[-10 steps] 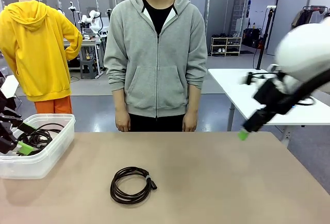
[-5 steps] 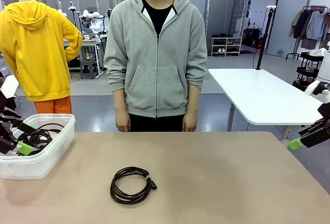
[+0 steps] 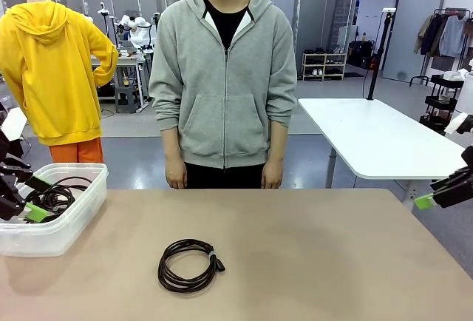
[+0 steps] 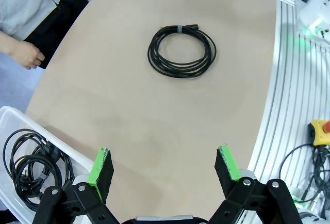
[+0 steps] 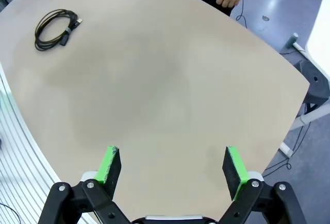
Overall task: Organize and store the cables.
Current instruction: Place the USB Extension Cable into the Organizing box.
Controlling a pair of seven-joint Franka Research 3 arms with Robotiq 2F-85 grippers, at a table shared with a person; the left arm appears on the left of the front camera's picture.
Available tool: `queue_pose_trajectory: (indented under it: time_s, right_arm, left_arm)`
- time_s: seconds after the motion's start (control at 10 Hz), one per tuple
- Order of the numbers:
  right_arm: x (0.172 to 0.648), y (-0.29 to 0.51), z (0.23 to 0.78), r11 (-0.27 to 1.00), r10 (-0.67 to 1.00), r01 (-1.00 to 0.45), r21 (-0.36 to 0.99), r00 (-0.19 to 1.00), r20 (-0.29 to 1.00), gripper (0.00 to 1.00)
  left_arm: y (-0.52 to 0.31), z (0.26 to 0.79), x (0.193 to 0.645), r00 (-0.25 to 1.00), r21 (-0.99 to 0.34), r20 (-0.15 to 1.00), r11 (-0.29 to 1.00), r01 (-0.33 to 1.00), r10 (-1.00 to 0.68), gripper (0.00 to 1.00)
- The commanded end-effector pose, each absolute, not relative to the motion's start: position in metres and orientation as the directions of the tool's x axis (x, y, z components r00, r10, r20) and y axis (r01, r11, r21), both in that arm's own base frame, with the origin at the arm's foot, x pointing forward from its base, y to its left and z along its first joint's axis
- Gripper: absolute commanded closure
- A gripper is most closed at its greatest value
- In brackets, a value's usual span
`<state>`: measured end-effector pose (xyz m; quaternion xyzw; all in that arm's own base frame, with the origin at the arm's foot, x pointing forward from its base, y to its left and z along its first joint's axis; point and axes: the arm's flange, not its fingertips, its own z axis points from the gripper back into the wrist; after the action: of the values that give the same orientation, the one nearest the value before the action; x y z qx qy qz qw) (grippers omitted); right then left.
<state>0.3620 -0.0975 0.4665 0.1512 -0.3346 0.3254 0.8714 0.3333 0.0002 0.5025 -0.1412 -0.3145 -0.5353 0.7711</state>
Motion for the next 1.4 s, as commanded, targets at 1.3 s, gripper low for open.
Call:
queue_pose_trajectory:
  time_s: [1.3]
  right_arm:
    - [0.360, -0.098, 0.468, 0.743, 0.478, -0.668, 0.047, 0.578, 0.662, 0.00]
  left_arm:
    - [-0.335, 0.499, 0.445, 0.373, 0.026, 0.291, 0.397, 0.917, -0.881, 0.00]
